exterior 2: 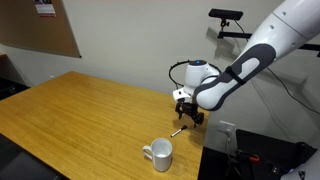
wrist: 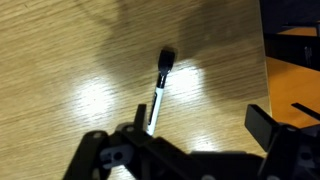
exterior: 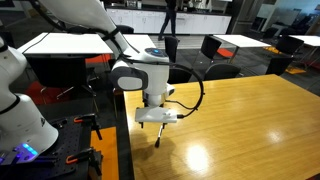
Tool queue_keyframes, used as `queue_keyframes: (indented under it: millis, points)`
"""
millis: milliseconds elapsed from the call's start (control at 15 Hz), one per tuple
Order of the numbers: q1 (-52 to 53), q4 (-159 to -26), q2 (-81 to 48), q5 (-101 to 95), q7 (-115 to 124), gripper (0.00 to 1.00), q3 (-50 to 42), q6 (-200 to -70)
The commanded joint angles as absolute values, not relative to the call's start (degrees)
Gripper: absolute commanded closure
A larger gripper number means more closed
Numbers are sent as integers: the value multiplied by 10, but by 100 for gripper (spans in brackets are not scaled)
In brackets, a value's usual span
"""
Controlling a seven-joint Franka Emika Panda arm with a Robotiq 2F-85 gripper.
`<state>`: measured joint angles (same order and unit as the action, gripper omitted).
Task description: Move the pen to the right
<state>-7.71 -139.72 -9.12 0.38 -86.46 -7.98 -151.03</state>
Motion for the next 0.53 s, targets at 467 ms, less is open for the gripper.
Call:
queue_keyframes:
  millis: [467]
  points:
    - [-128, -1332, -160, 31, -889, 0, -33, -1487]
